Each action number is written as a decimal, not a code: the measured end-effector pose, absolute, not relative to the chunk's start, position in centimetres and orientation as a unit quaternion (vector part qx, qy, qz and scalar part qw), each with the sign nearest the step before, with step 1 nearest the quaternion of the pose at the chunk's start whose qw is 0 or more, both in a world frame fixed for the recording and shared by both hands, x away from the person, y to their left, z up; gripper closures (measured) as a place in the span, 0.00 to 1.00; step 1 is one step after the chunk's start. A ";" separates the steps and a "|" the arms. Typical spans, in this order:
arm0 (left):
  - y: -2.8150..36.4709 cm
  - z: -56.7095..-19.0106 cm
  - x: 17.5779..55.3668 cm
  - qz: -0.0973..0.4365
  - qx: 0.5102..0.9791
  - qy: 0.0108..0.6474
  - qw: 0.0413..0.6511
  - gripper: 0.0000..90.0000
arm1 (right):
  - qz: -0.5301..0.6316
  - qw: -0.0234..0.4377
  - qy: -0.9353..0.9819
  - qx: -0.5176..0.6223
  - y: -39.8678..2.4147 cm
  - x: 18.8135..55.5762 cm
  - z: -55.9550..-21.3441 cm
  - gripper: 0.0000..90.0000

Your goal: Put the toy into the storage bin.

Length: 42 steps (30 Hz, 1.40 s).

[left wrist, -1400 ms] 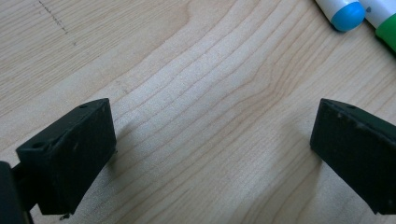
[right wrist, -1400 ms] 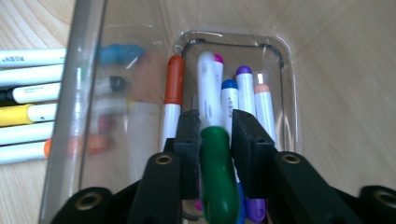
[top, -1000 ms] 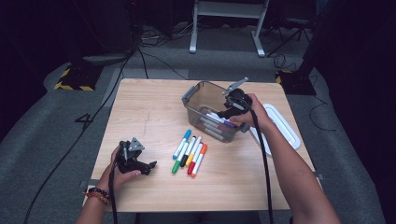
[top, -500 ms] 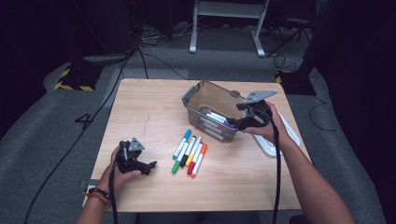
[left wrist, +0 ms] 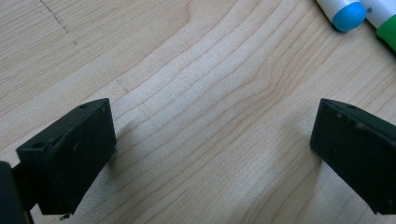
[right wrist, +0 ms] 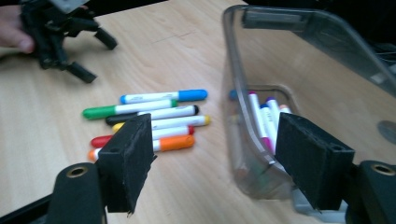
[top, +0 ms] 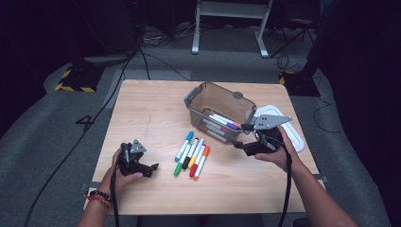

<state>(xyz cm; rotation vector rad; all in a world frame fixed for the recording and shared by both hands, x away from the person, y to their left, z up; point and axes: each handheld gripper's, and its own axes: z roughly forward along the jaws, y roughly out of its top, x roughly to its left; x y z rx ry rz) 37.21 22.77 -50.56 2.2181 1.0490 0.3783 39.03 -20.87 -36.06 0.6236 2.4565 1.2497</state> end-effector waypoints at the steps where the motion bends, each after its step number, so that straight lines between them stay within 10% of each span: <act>1: 22.8 -50.6 37.2 0.144 0.845 0.400 0.323 0.01 | 0.439 0.156 0.859 0.213 -20.9 38.7 -36.2 0.31; 42: 22.8 -50.6 37.2 0.144 0.845 0.400 0.323 0.01 | 0.350 0.045 0.935 0.043 -10.6 41.5 -47.8 0.31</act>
